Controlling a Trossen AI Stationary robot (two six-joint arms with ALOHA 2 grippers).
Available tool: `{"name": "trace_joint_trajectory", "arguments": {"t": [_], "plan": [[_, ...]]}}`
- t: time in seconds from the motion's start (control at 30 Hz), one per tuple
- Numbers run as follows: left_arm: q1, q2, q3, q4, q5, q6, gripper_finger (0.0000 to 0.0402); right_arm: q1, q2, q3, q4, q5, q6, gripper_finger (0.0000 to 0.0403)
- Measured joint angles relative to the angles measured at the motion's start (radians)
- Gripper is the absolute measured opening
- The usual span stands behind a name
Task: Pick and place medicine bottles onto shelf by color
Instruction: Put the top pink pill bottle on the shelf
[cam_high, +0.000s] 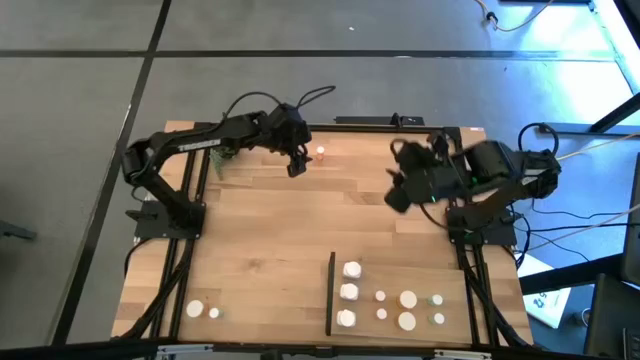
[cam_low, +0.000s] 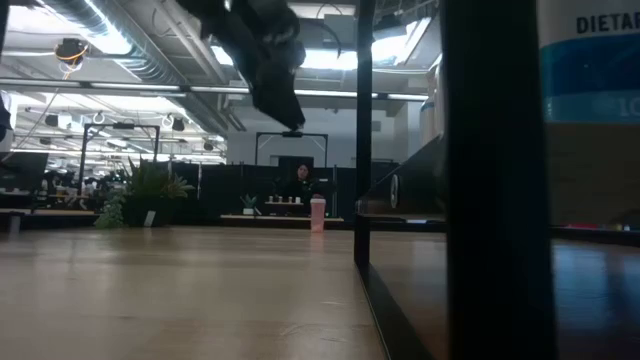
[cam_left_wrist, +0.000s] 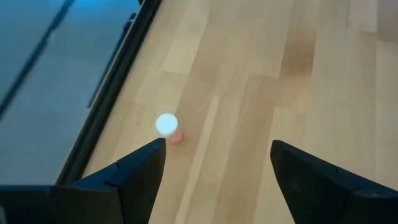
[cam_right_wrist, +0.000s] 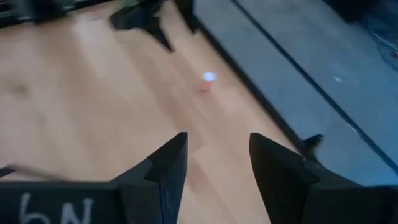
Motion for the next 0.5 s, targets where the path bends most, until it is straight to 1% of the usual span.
{"name": "trace_joint_trajectory", "arguments": {"t": [0.1,0.17,0.3,0.43,0.5], "plan": [[0.053,0.062,0.0,0.032,0.082,0.005,0.0284,-0.084,0.0,0.0,0.017,0.005,-0.084,0.0174],[0.078,0.103,0.0,0.06,0.11,0.007,0.0284,-0.134,0.0,0.0,0.041,-0.004,-0.146,0.0174],[0.113,0.175,0.0,0.079,0.133,0.033,0.0284,-0.213,0.0,0.0,0.105,-0.041,-0.243,0.0174],[0.13,0.219,0.0,0.094,0.146,0.078,0.0284,-0.274,0.0,0.0,0.171,-0.081,-0.275,0.0174],[0.135,0.235,0.0,0.103,0.146,0.101,0.0284,-0.299,0.0,0.0,0.192,-0.083,-0.274,0.0174]]}}
